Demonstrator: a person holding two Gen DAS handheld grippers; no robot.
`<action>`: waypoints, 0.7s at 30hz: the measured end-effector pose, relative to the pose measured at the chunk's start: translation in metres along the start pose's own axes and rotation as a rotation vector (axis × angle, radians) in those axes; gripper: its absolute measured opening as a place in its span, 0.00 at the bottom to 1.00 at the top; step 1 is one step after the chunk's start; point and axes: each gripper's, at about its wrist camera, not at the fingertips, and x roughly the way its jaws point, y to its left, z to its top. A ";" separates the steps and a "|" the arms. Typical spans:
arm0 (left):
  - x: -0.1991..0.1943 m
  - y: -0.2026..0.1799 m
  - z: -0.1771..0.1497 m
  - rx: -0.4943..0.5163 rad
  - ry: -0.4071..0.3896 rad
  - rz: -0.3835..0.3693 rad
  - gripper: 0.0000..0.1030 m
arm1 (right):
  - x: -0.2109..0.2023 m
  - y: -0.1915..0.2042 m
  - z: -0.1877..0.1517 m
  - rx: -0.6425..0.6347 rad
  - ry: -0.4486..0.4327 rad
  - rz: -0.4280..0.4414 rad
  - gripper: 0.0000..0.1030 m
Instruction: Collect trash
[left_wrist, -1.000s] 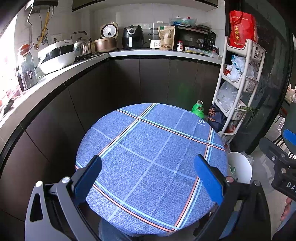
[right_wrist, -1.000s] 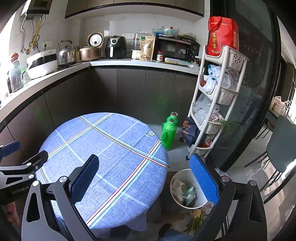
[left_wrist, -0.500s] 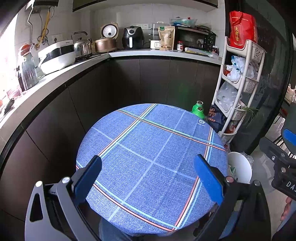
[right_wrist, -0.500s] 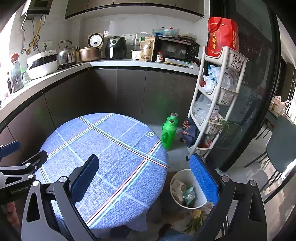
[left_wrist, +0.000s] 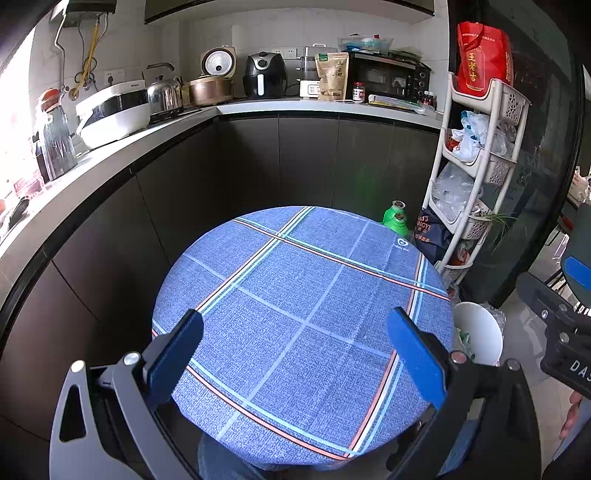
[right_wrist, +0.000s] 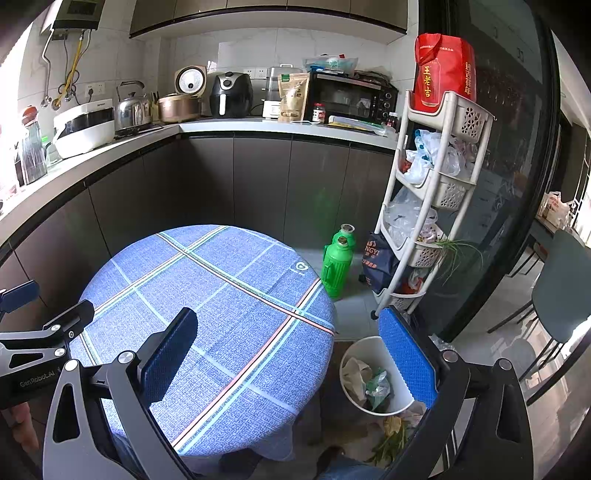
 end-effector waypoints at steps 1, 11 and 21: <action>0.000 -0.001 0.001 0.000 0.000 0.000 0.97 | 0.000 0.000 0.000 0.000 0.000 0.000 0.92; 0.000 -0.004 0.003 0.002 -0.004 -0.002 0.97 | 0.000 0.000 0.000 0.000 0.000 0.000 0.92; -0.001 -0.006 0.004 0.007 -0.003 -0.002 0.97 | -0.001 0.000 0.000 0.001 0.000 0.001 0.92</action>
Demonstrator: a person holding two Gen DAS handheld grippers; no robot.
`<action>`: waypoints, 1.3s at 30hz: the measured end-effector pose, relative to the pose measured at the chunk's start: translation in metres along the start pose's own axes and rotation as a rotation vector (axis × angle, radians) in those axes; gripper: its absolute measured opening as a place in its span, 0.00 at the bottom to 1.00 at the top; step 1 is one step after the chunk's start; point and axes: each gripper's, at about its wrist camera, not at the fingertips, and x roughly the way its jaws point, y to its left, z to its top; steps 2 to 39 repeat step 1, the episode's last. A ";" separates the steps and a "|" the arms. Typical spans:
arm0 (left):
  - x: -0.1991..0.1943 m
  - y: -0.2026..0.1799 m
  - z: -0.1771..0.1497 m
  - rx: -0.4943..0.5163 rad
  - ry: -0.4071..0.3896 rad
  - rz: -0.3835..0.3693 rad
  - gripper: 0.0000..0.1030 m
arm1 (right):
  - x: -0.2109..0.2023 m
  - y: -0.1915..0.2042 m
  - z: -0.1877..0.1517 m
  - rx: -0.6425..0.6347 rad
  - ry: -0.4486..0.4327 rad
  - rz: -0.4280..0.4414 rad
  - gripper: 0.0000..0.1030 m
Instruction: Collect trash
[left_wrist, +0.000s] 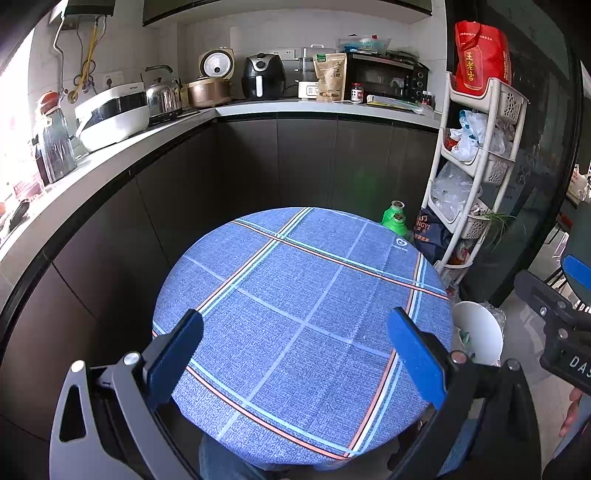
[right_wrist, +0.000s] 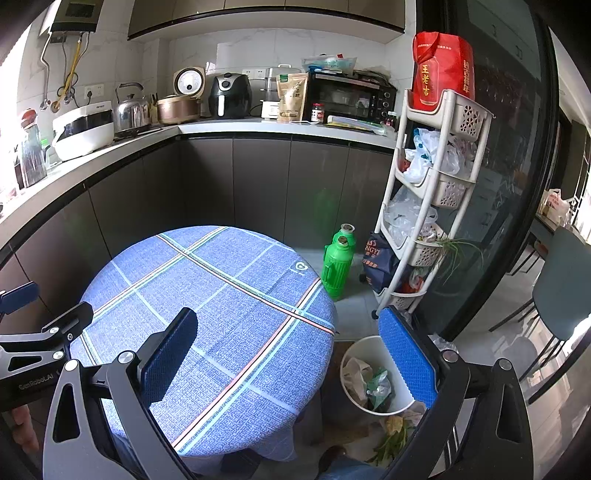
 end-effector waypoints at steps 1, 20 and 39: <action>0.000 0.000 0.000 0.001 0.000 0.001 0.97 | 0.000 0.000 0.000 0.000 0.000 0.000 0.92; 0.000 0.000 0.000 0.001 0.000 0.001 0.97 | 0.000 0.000 0.000 0.000 0.000 0.000 0.92; 0.000 0.000 0.000 0.001 0.000 0.001 0.97 | 0.000 0.000 0.000 0.000 0.000 0.000 0.92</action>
